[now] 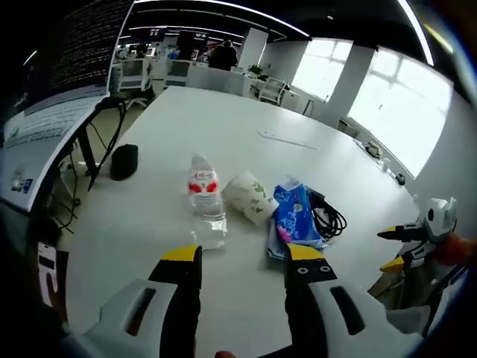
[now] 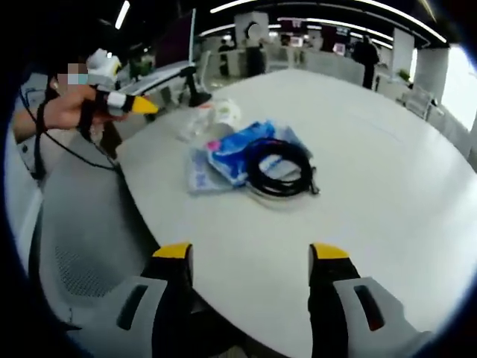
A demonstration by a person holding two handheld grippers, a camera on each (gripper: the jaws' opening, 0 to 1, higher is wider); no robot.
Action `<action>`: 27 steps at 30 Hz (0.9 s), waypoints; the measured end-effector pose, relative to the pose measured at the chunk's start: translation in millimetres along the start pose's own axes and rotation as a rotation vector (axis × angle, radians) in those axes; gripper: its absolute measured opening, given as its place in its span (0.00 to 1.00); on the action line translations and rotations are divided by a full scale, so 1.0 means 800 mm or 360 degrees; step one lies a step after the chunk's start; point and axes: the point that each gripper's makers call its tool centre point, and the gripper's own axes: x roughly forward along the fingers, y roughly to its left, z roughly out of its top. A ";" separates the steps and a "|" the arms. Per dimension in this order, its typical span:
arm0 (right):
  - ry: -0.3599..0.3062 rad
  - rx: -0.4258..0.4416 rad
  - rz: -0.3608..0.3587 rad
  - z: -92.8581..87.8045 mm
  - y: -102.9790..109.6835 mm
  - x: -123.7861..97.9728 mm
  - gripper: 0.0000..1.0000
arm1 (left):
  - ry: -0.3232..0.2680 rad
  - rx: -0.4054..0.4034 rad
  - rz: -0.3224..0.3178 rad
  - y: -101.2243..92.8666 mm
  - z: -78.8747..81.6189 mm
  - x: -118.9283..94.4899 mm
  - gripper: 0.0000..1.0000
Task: Arrange the tabletop items into an orderly group along one side of the table until the central work area is clear of visible clutter.
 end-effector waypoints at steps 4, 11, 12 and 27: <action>0.0026 -0.0036 0.0012 -0.001 0.005 0.003 0.62 | 0.0003 -0.0001 0.0022 0.009 0.014 0.014 0.42; 0.0050 -0.0072 0.0032 -0.002 0.009 0.007 0.62 | -0.0012 -0.0023 0.0037 0.017 0.033 0.034 0.42; 0.0054 -0.0074 0.0038 -0.001 0.010 0.008 0.62 | -0.0014 -0.0027 0.0042 0.020 0.036 0.038 0.42; 0.0082 -0.0112 0.0085 0.004 0.015 0.020 0.60 | 0.0024 -0.0124 0.0096 0.037 0.039 0.077 0.42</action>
